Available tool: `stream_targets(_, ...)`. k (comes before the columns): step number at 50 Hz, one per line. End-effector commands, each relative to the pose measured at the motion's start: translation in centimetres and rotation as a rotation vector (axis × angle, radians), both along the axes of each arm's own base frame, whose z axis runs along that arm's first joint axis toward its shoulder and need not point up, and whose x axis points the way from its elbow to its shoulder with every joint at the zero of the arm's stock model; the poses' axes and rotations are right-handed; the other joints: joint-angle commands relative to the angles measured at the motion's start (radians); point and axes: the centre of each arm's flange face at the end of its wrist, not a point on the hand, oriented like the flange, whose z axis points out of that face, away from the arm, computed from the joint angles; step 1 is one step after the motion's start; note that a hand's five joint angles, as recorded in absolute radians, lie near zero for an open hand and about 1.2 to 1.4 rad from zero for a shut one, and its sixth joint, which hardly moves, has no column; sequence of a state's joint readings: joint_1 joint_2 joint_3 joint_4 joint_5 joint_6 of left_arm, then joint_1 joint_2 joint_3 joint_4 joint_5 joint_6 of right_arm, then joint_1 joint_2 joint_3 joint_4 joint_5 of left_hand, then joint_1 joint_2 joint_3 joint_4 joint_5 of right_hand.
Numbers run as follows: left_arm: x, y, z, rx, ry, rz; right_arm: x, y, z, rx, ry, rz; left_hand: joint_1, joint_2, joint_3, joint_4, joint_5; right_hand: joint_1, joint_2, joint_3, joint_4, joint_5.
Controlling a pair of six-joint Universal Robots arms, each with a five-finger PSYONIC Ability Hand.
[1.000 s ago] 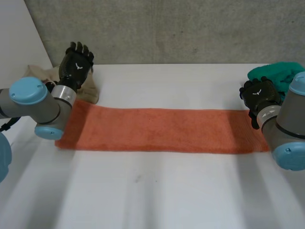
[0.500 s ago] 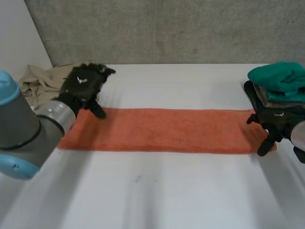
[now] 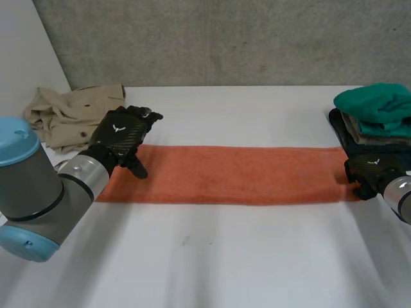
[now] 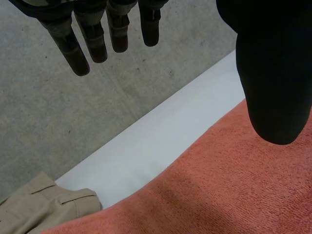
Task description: Fold the laundry.
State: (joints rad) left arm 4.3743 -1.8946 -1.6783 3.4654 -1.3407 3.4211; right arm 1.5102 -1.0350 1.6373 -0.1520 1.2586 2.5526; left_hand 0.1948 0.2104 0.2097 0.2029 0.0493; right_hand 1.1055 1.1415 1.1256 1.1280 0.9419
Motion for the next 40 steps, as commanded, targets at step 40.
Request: stream_targets(40, 3.1, 1.3, 4.4, -0.104, 0.047, 0.078, 26.9, 14.9, 1.0, -0.628, 0.178, 0.965, 0.019, 0.003, 0.004, 0.011, -0.01, 0.291, 0.255, 0.271, 0.268, 0.28)
